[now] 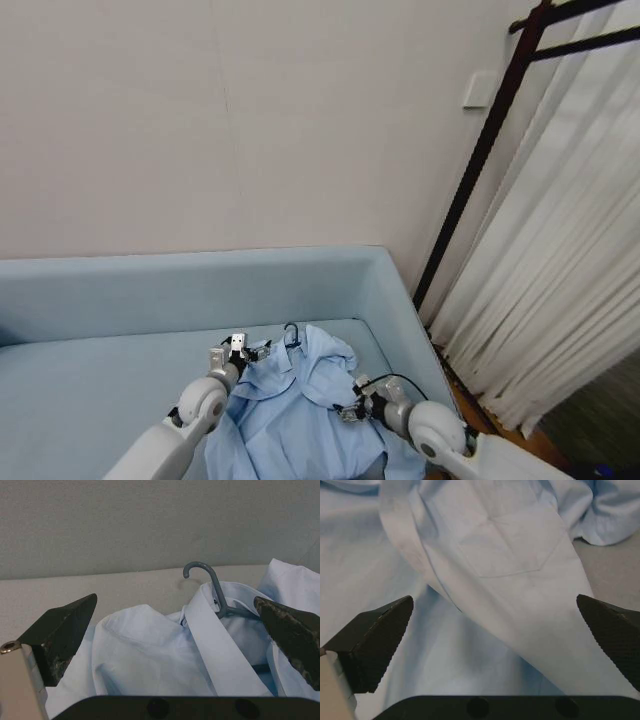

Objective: Pick up the clothes from the sofa and hang them on the clothes hanger.

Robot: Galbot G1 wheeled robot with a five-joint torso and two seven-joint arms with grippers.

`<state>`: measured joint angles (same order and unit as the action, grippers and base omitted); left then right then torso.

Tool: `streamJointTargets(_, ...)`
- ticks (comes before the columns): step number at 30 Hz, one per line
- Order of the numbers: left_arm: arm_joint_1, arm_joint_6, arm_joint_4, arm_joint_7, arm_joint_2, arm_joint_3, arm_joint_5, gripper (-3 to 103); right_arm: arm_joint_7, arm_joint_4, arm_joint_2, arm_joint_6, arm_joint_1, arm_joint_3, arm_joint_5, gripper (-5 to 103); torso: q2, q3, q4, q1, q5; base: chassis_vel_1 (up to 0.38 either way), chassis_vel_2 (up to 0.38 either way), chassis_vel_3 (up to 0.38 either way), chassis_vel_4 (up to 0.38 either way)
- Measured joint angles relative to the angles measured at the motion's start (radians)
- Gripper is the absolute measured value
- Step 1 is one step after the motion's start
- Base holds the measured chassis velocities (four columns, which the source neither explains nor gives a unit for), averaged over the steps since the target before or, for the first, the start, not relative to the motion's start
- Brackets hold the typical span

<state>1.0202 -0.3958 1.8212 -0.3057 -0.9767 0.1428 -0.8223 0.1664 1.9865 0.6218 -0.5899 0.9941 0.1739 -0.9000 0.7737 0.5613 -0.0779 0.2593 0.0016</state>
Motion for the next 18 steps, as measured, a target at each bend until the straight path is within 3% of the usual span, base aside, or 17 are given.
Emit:
streamJointTargets(8,-0.010,0.002,-0.007,0.007,0.004,-0.001,-0.005,100,-0.014,-0.074,0.019,-0.028,-0.012,0.021,0.035,100,0.000,0.000,0.0002,0.000,0.0000,0.000,0.000,0.000,0.000)
streamJointTargets(13,-0.014,0.002,-0.009,0.011,0.007,0.002,-0.015,100,-0.022,-0.098,0.024,-0.024,-0.014,0.045,0.071,88,0.000,0.000,0.0000,0.000,-0.0002,0.000,0.000,0.000,0.000)
streamJointTargets(18,-0.013,0.004,-0.012,0.026,0.006,0.002,-0.020,100,-0.004,-0.143,0.044,0.017,-0.035,0.063,0.114,66,0.000,0.000,0.0001,0.000,-0.0001,0.000,0.000,0.000,0.000)
